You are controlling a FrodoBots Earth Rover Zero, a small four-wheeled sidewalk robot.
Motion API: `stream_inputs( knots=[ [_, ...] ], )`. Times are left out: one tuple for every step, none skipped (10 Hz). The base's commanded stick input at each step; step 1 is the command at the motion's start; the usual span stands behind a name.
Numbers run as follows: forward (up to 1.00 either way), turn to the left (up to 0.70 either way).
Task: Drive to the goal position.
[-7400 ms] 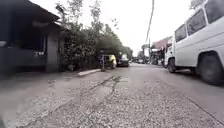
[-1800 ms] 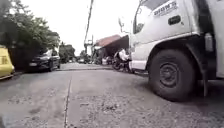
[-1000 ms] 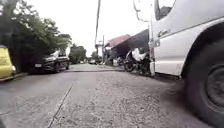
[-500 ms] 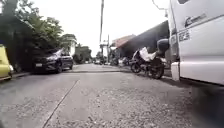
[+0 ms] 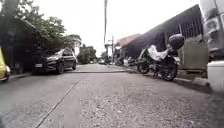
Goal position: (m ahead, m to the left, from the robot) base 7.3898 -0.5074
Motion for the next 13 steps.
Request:
stream_inputs(
  knots=[
    [0.85,0.0],
    [0.85,0.0],
    [0.85,0.04],
    [0.85,0.19],
    [0.85,0.0],
    [0.85,0.0],
    [0.85,0.0],
    [0.85,0.0],
    [0.85,0.0],
    [0.85,0.0],
    [0.85,0.0],
    [0.85,0.0],
    [0.85,0.0]
  ],
)
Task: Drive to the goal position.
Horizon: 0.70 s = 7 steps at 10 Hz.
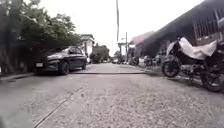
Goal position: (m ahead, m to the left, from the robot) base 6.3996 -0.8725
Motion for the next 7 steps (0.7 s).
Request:
stream_inputs(
  knots=[
    [0.85,0.0],
    [0.85,0.0],
    [0.85,0.0],
    [0.85,-0.18],
    [0.85,-0.27],
    [0.85,-0.27],
    [0.85,-0.27]
  ],
)
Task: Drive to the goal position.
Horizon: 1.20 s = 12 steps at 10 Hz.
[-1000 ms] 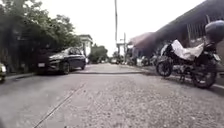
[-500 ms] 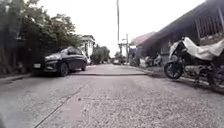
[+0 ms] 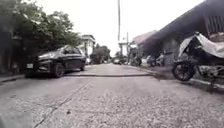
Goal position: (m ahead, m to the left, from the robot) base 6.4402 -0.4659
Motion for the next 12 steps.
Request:
stream_inputs(
  knots=[
    [0.85,-0.12],
    [0.85,0.0],
    [0.85,0.0],
    [0.85,0.0],
    [0.85,0.0],
    [0.85,0.0],
    [0.85,0.0],
    [0.85,0.02],
    [0.85,0.27],
    [0.85,0.27],
    [0.85,0.27],
    [0.85,0.2]
  ],
)
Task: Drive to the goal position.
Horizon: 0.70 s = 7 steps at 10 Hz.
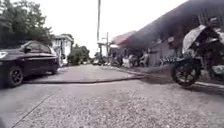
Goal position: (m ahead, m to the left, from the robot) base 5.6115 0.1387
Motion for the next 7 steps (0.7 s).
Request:
stream_inputs(
  knots=[
    [0.85,0.0],
    [0.85,0.0],
    [0.85,0.0],
    [0.85,0.0],
    [0.85,0.0],
    [0.85,0.0],
    [0.85,0.0]
  ],
)
